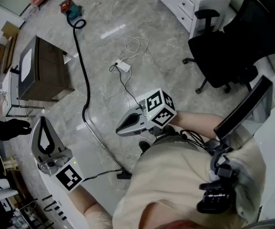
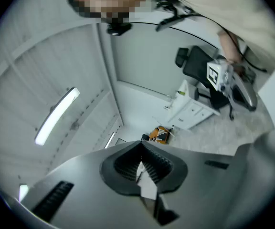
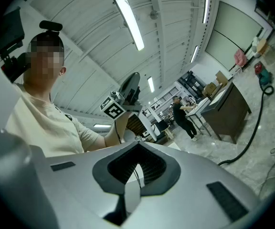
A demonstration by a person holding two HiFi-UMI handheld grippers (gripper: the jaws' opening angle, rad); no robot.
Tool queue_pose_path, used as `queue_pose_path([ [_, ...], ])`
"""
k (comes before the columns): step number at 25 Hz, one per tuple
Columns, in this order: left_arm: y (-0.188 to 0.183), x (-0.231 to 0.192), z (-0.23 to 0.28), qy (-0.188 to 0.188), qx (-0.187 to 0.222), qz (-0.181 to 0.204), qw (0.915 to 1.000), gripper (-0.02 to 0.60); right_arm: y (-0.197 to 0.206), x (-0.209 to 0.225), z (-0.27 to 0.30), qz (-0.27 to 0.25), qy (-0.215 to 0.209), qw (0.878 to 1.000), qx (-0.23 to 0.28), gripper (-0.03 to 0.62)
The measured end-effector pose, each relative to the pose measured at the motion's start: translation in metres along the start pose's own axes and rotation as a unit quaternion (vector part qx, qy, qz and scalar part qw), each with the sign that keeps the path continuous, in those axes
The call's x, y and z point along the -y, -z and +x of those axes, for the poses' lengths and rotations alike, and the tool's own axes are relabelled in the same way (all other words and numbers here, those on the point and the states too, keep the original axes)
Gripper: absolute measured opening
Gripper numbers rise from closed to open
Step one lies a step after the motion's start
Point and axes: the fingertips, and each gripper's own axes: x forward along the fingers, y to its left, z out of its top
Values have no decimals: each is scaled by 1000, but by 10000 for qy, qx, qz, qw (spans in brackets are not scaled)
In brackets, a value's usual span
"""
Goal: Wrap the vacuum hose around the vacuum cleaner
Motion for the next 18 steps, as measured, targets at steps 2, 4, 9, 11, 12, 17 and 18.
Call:
queue_pose_path([
  [2,10,4,-25,-170,17,-1648,9862,5,10,-11,4,39,-169,9998,-74,3],
  [4,23,18,-30,-146,188,-3318,9430,5,12,-13,-3,90,-216,9997,-3,3],
  [9,84,55,-15,328,930,-6401,7619,5,-25,23,-6,555,213,9952,780,3],
  [11,120,64,-26,317,718,-6679,7401,6,-28,37,14,830,376,9912,958,3],
  [12,139,69,-33,340,565,-6785,7316,6,-28,43,26,934,468,9894,1009,3],
  [17,224,81,-59,512,233,-7214,6902,5,-29,69,92,1176,726,9865,882,3],
  [18,238,84,-67,548,137,-7226,6890,5,-26,73,108,1195,776,9869,756,3],
])
